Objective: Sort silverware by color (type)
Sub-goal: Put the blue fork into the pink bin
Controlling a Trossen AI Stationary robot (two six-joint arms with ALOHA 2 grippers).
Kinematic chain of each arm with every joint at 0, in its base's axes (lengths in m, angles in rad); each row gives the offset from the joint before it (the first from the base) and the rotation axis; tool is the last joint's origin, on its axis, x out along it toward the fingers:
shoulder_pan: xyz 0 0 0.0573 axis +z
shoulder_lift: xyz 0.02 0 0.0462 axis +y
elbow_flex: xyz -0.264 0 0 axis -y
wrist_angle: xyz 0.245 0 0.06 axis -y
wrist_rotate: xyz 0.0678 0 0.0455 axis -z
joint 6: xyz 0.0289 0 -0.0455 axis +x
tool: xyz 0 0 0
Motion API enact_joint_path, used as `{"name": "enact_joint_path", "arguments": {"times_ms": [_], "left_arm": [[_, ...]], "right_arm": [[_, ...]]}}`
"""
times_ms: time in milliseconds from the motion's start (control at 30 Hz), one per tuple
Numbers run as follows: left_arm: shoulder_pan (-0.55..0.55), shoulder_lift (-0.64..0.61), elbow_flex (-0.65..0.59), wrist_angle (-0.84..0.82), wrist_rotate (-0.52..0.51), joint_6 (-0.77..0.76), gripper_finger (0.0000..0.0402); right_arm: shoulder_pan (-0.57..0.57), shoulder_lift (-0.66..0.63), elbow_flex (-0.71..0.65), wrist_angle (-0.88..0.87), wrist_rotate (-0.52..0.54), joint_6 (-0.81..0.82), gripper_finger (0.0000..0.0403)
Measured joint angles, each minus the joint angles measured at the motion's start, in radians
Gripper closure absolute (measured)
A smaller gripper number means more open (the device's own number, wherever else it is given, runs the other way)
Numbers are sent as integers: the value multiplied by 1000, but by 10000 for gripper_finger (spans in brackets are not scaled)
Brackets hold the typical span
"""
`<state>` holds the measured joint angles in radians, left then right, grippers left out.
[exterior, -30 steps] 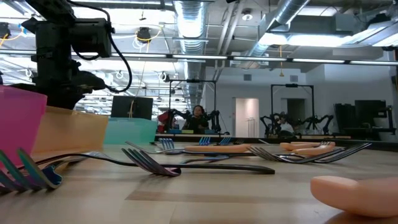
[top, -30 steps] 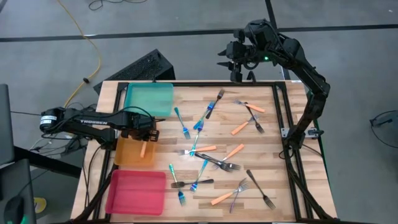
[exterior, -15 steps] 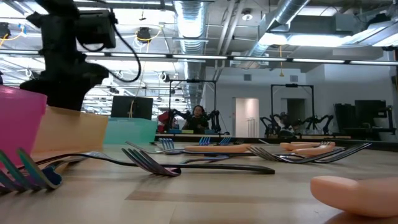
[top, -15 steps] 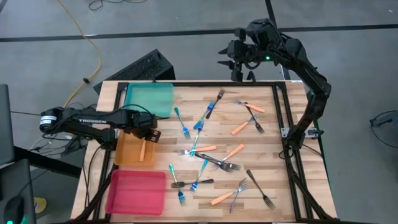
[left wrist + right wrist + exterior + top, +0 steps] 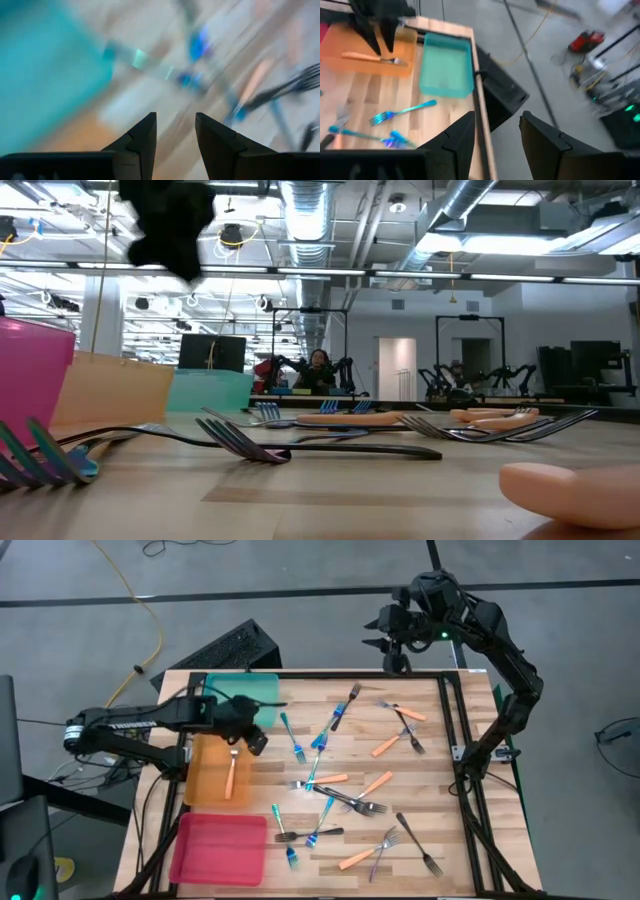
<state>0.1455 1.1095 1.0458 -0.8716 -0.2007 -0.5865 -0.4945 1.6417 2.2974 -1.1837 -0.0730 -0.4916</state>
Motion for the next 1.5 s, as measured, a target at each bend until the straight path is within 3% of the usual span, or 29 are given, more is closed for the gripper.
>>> {"name": "enact_joint_path", "arguments": {"times_ms": [200, 400, 500, 700, 867, 1067, 1500], "left_arm": [[-72, 0, 75, 269, -15, 356, 283], [-152, 5, 76, 320, -42, 492, 283], [-194, 6, 76, 348, -42, 496, 283], [-293, 5, 76, 409, -49, 497, 283], [-357, 5, 76, 455, -103, 500, 283], [-411, 5, 27, 581, -119, 523, 283], [-434, 5, -37, 664, -120, 495, 283]], "right_arm": [[-9, -4, -62, -127, -39, 71, 227], [31, -21, -312, -161, -207, 55, 228], [79, -46, -497, -29, -216, 25, 231], [193, -77, -872, 398, -216, -101, 238], [272, -36, -1058, 739, -216, -210, 239], [311, 74, -1074, 909, -216, -296, 239], [322, 318, -969, 901, -247, -440, 239]]}}
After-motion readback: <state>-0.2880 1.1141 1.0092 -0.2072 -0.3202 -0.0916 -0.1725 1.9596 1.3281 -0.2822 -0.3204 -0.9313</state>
